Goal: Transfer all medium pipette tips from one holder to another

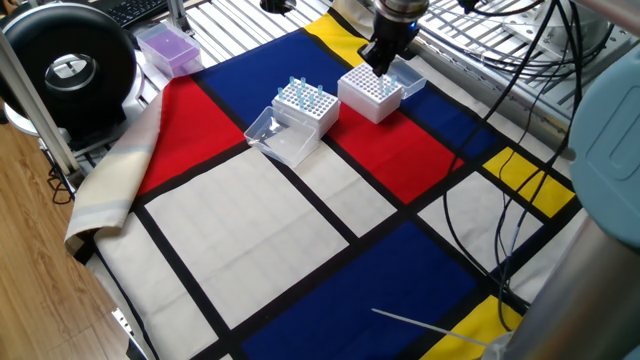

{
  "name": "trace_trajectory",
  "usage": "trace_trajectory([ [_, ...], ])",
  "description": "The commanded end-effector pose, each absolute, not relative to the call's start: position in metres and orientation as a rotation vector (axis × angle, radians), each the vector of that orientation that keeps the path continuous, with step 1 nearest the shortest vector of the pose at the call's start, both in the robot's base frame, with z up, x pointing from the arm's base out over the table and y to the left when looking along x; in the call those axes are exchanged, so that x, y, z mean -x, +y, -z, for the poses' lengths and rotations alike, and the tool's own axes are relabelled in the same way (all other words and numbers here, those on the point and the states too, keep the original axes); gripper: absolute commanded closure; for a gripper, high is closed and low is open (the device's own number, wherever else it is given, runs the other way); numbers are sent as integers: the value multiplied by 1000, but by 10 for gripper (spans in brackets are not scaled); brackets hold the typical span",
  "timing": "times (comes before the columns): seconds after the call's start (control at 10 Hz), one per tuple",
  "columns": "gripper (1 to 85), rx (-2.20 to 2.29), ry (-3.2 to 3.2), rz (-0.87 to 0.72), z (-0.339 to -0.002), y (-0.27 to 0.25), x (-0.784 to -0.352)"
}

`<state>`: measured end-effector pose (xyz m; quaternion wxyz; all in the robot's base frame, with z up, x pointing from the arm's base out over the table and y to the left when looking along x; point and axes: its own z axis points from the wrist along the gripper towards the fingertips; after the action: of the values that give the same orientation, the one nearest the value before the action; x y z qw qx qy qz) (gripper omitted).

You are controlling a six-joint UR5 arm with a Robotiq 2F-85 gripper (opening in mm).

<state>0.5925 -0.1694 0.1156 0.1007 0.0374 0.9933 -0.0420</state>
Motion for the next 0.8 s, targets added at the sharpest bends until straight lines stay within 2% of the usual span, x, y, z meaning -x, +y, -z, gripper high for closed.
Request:
trace_trajectory([
  [0.0, 840, -122, 2921, 109, -114, -168, -597],
  [0.7, 840, -101, 2906, 59, -102, -164, -600],
])
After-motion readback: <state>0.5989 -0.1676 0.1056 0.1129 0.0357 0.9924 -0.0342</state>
